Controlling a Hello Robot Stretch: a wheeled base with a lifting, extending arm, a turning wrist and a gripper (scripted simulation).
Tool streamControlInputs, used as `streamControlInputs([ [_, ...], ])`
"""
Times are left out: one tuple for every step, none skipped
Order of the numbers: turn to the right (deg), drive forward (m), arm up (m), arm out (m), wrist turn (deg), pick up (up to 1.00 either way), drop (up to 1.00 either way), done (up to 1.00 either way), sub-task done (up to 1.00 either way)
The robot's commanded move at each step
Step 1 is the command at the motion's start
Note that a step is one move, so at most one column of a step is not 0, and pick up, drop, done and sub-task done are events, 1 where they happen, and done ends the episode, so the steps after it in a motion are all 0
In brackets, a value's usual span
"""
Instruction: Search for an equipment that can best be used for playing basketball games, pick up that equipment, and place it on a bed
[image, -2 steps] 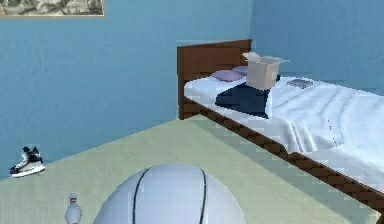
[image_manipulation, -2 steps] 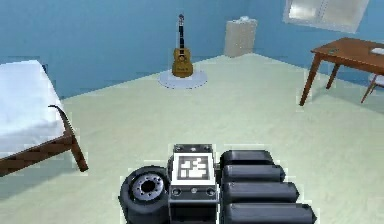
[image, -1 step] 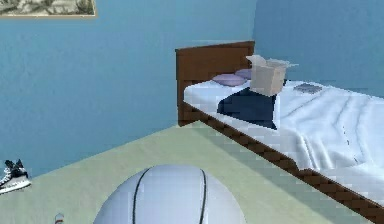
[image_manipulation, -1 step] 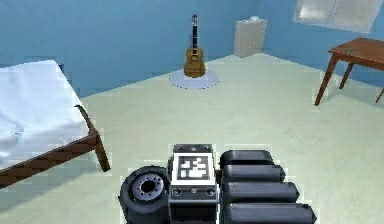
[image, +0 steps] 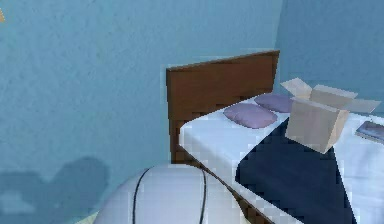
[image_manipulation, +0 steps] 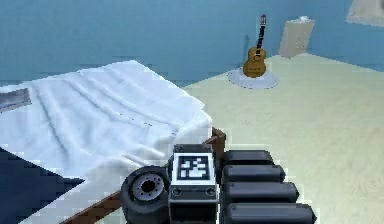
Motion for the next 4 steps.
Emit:
streamControlInputs([
  [9.0,0.0,0.0,0.0,0.0,0.0,0.0,0.0,0.0],
  [0.0,0.25,0.0,0.0,0.0,0.0,0.0,0.0,0.0],
  [30.0,0.0,0.0,0.0,0.0,0.0,0.0,0.0,0.0],
  [0.0,0.25,0.0,0.0,0.0,0.0,0.0,0.0,0.0],
])
